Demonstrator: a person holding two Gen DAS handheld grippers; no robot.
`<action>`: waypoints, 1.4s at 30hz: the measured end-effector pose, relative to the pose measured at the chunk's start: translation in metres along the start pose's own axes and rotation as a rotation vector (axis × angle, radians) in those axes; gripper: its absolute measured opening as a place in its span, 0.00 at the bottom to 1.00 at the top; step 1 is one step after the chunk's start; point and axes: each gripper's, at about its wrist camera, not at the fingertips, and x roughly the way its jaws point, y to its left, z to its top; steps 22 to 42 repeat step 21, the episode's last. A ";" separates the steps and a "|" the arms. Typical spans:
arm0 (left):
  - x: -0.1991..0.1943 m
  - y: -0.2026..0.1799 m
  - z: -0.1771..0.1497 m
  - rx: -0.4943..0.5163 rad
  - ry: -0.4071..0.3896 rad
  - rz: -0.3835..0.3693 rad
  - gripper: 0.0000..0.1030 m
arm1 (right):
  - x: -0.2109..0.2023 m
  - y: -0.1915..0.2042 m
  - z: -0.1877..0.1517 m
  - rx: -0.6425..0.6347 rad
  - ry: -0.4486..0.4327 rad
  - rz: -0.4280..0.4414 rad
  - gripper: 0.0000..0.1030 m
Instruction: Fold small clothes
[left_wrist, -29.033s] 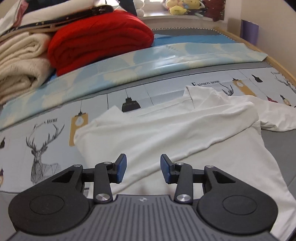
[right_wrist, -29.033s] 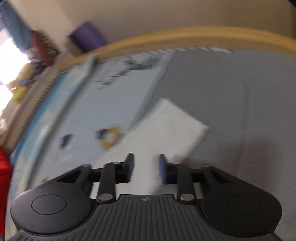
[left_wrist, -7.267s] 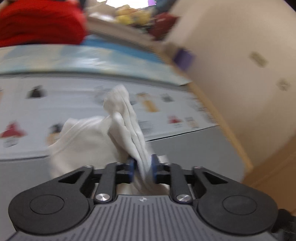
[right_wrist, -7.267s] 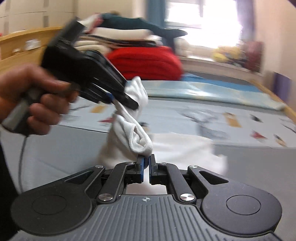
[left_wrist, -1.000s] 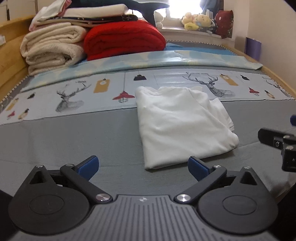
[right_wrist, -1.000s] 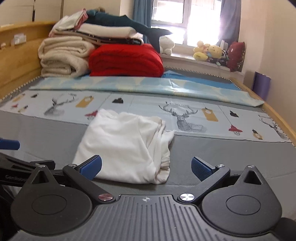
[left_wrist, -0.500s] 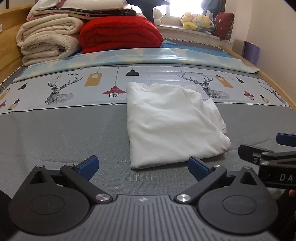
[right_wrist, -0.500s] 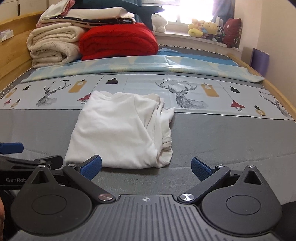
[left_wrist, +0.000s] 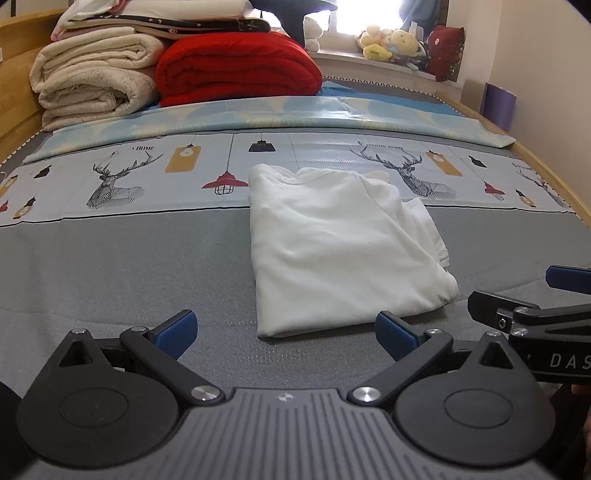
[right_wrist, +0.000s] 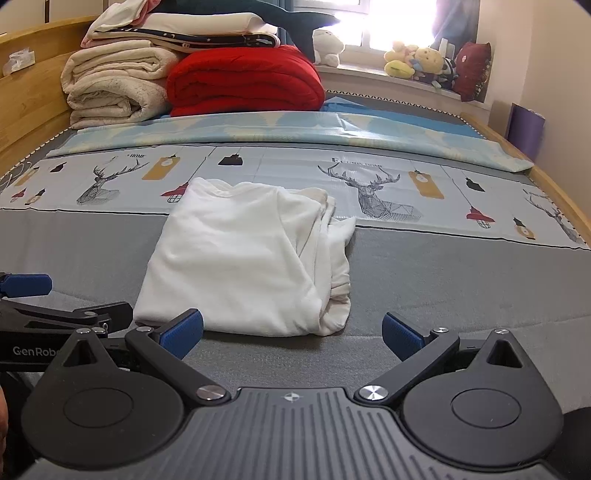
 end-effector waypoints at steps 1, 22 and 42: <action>0.000 0.000 0.001 0.000 0.001 0.000 1.00 | 0.000 0.000 0.000 0.000 0.000 0.000 0.99; 0.002 0.001 0.000 -0.002 -0.002 -0.003 1.00 | 0.001 0.002 0.001 0.011 -0.006 0.002 0.99; 0.002 0.001 0.000 -0.002 -0.002 -0.003 1.00 | 0.001 0.002 0.001 0.011 -0.006 0.002 0.99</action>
